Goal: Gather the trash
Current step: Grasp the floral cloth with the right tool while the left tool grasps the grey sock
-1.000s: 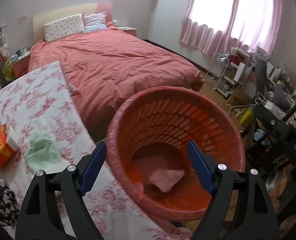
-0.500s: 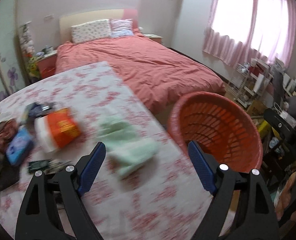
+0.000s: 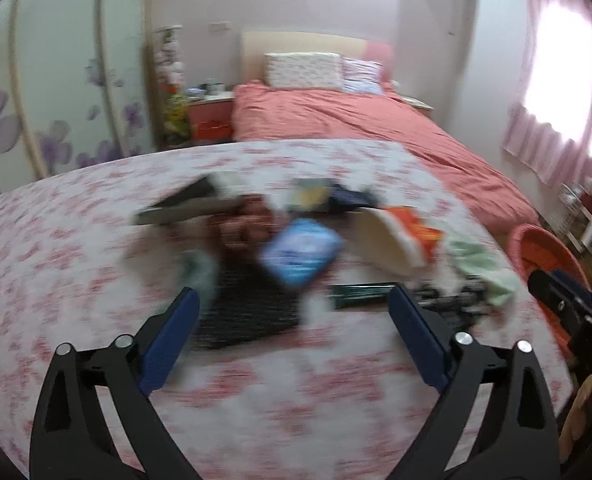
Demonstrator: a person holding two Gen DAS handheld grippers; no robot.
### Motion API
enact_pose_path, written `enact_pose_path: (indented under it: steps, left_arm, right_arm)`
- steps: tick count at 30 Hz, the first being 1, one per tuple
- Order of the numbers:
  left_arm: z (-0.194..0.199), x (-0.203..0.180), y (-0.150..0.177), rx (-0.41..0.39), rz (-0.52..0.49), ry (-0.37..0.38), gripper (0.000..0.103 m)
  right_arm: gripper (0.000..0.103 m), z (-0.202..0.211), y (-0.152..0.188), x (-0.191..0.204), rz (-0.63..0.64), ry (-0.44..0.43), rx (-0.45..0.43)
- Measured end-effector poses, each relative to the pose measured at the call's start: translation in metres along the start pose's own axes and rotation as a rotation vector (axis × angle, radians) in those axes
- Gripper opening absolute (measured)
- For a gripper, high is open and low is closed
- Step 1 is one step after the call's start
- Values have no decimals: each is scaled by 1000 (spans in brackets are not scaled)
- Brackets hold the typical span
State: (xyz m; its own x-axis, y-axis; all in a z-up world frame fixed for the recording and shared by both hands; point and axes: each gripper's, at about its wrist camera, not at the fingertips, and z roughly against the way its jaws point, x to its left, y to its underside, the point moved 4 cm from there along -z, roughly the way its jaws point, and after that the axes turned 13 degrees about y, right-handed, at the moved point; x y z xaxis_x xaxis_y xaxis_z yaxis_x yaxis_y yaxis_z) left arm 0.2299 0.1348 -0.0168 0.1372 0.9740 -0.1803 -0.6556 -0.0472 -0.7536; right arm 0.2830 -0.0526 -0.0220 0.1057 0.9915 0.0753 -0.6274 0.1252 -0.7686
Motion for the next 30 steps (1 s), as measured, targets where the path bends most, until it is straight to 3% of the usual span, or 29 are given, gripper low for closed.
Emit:
enact_pose_path:
  steps: [4,11,14,16,18,23,30]
  left_arm:
    - [9,39,8,-5,29,-58,96]
    - [12,83,21,10,85,-65,96]
    - [12,92,26,18,91,-53,95]
    - [11,94,28,21,96,-35,95]
    - [8,96,28,25,97,-23,95]
    - [-1,93,29,40,101,19,89]
    - [-20,89,25,82,72,17,77]
  right_arm:
    - [59,-18,9,33,30,-5,50]
    - [59,-49,27,54,59,-7,163]
    - [43,-47,33,62,91,-20,173]
    - [22,-45,36,68,126,-24,175]
    - [16,-43,38,71,148,-20,174]
    - [13,-29,30,67,135,-18,122]
    - [13,-16,14,52,97,-3,82]
